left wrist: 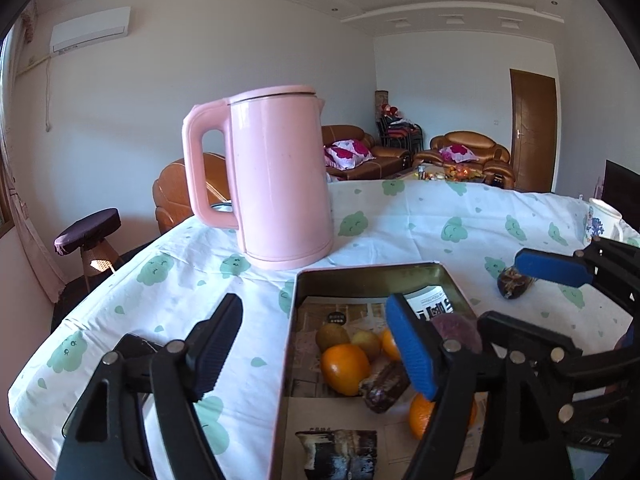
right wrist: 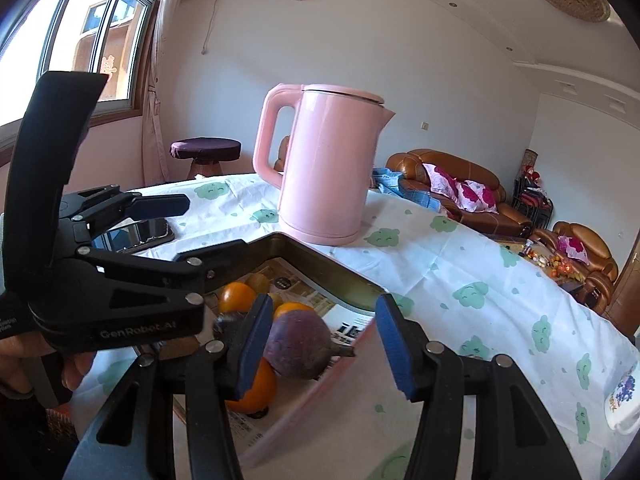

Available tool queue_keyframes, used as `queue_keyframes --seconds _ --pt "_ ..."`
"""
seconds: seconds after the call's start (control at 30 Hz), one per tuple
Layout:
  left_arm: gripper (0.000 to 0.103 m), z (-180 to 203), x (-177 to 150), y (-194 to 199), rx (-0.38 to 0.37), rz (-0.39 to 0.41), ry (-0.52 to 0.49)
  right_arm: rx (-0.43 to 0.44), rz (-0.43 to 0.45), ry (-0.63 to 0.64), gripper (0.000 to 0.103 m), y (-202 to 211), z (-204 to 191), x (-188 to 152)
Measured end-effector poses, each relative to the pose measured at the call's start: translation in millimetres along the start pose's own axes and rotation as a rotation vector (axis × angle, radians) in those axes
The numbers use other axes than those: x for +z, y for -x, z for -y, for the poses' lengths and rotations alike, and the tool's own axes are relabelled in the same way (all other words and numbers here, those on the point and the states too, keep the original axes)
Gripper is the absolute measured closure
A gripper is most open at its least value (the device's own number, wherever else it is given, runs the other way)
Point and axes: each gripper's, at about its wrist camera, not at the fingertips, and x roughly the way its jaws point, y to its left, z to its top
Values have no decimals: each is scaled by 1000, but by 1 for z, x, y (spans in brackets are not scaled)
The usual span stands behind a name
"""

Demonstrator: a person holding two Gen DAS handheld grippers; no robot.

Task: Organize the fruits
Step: 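Grasp the brown-purple taro slice with the right tool while the left moves toward the dark brown fruit, then grasp the dark brown fruit with the left tool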

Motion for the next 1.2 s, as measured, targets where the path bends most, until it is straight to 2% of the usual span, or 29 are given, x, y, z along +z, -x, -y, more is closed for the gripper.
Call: queue_keyframes --seconds 0.1,0.27,0.4,0.6,0.87,1.1,1.13,1.17,1.2 --pt "19 10 7 8 -24 30 6 -86 -5 -24 35 14 30 -7" --pt "16 40 13 11 -60 55 -30 -215 -51 -152 35 23 94 -23" --pt "11 64 17 6 -89 47 -53 -278 -102 -245 35 21 134 -36" --pt "8 91 23 0 -101 48 -90 -267 -168 -314 35 6 159 -45" --pt "3 97 30 -5 -105 49 -76 -218 -238 -327 35 -32 161 -39" --pt "1 102 36 -7 -106 56 -77 -222 -327 -361 35 -63 170 -48" --pt "1 103 36 -8 -108 55 -78 -218 -324 -377 39 -63 172 -51" --pt "1 105 37 -8 -108 52 -79 -197 -328 -396 54 -63 175 -54" --pt "1 107 37 -9 -111 49 -79 -176 -341 -410 60 -65 176 -57"
